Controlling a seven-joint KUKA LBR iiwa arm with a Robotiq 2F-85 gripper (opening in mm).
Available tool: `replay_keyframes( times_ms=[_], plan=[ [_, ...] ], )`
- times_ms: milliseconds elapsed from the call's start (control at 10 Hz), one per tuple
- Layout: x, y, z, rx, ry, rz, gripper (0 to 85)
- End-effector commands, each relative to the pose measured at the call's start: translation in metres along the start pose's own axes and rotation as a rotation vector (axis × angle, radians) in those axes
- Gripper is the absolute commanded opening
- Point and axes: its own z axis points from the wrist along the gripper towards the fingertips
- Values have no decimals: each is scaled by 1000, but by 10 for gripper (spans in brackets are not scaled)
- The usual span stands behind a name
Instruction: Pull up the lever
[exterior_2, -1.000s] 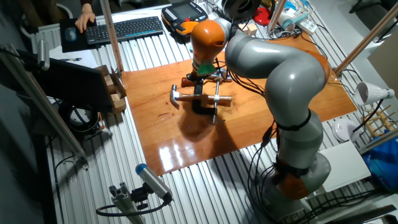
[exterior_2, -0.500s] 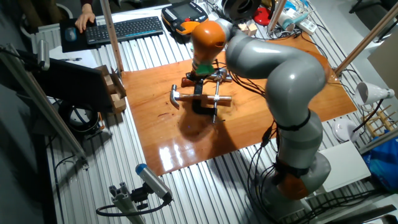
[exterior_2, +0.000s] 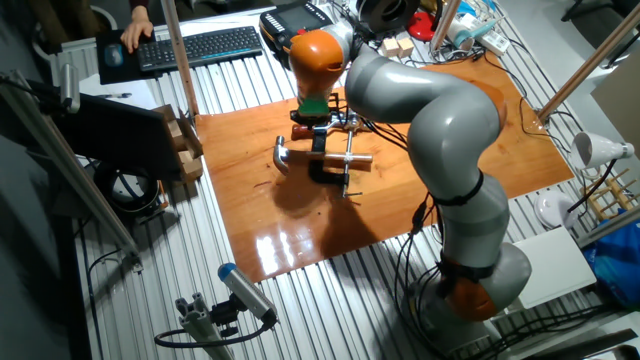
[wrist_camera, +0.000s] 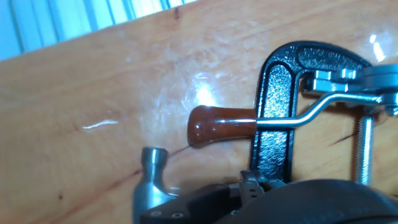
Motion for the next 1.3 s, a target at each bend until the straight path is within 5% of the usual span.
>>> replay_keyframes(
  times_ms=[0,300,600,700,800,900,1000,1100,1200],
  plan=[
    [-1,1,1,1,4,140,0],
    [-2,-8,10,2,19,335,0],
    [-5,-15,25,-6,7,404,0],
    [-6,-18,30,-49,19,438,170],
    [-7,-19,32,-64,25,467,170],
    [-9,-20,31,-66,54,494,0],
    [-11,-23,30,-78,83,560,0],
    [-13,-24,30,-83,83,637,0],
    [-12,-24,29,-64,51,687,0]
  ],
)
